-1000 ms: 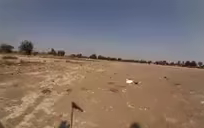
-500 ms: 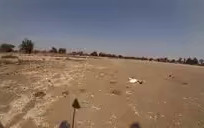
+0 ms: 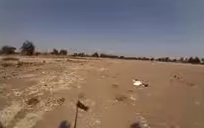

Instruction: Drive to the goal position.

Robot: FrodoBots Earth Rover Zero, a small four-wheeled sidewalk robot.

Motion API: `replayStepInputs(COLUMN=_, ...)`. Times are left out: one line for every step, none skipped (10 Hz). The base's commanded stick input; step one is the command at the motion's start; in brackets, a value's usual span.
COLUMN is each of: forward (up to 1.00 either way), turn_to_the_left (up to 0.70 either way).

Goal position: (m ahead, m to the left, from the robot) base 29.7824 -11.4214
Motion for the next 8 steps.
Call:
replayStepInputs(forward=0.5, turn_to_the_left=0.0)
replayStepInputs(forward=0.5, turn_to_the_left=0.0)
replayStepInputs(forward=0.5, turn_to_the_left=0.0)
replayStepInputs(forward=0.5, turn_to_the_left=0.0)
replayStepInputs(forward=0.5, turn_to_the_left=0.0)
replayStepInputs(forward=0.5, turn_to_the_left=0.0)
replayStepInputs(forward=0.5, turn_to_the_left=0.0)
replayStepInputs(forward=0.5, turn_to_the_left=0.0)
